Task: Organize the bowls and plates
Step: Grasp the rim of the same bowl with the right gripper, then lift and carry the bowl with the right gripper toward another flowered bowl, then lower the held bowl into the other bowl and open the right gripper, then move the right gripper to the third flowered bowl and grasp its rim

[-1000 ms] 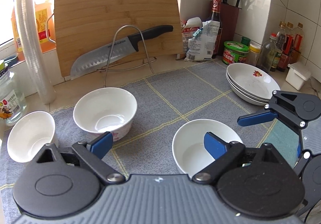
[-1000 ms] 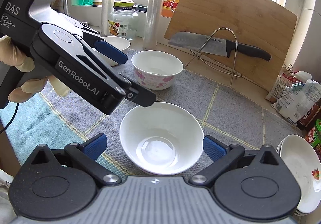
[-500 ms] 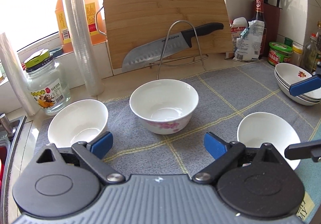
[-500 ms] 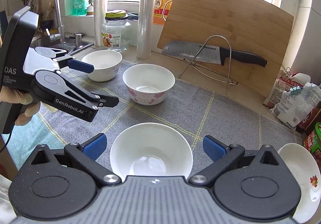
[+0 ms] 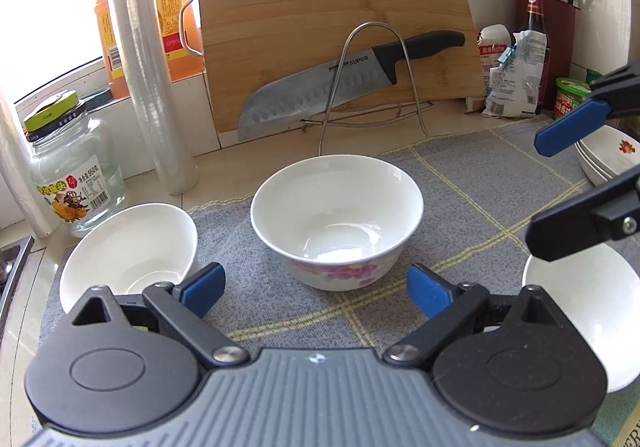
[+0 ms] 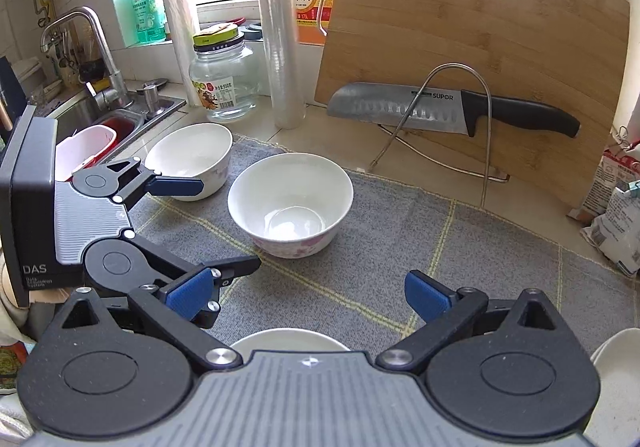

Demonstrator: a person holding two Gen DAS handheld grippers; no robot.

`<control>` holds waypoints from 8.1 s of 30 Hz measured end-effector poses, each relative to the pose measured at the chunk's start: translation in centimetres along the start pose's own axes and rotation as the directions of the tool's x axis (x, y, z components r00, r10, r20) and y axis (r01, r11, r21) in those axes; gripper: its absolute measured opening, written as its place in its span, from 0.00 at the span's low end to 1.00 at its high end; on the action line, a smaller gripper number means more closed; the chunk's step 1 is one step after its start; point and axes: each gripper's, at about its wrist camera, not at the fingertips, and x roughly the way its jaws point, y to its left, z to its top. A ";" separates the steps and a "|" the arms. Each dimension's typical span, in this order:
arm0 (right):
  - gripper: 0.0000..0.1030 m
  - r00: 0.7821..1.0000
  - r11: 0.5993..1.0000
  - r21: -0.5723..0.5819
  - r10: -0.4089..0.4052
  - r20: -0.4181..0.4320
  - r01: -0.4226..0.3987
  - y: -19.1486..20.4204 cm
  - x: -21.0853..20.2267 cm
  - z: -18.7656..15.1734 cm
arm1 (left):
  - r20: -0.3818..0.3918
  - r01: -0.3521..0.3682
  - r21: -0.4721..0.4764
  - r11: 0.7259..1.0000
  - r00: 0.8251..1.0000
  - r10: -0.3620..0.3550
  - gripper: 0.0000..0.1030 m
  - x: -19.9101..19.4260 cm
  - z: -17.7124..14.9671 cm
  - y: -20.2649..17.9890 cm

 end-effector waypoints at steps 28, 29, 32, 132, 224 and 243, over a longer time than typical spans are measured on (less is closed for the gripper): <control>0.89 0.984 0.991 -0.074 0.096 -0.153 -0.108 -1.3 10.7 6.1 | 0.000 0.091 -0.001 0.996 0.996 -0.091 0.86 2.9 0.9 0.3; 0.89 0.983 0.991 -0.071 0.104 -0.154 -0.116 -1.2 11.0 6.2 | -0.001 0.092 -0.002 0.996 0.996 -0.092 0.86 2.9 0.9 0.3; 0.85 0.981 0.990 -0.066 0.115 -0.154 -0.126 -1.2 11.5 6.5 | 0.001 0.089 0.007 0.996 0.996 -0.089 0.86 2.8 0.9 0.2; 0.83 0.991 0.991 0.130 0.047 -0.128 -0.030 -0.5 -3.4 -4.9 | -0.064 0.297 0.179 0.938 0.955 -0.290 0.86 -7.3 -1.4 -10.4; 1.00 0.979 0.976 -0.124 0.165 -0.123 -0.180 9.8 10.1 10.9 | -0.066 -0.124 -0.117 0.985 0.991 0.117 0.94 -0.7 -4.3 10.7; 0.93 0.957 0.963 -0.124 0.209 -0.202 -0.237 10.1 16.7 13.5 | -0.029 -0.104 -0.101 0.989 0.994 0.102 0.91 0.5 -3.9 10.9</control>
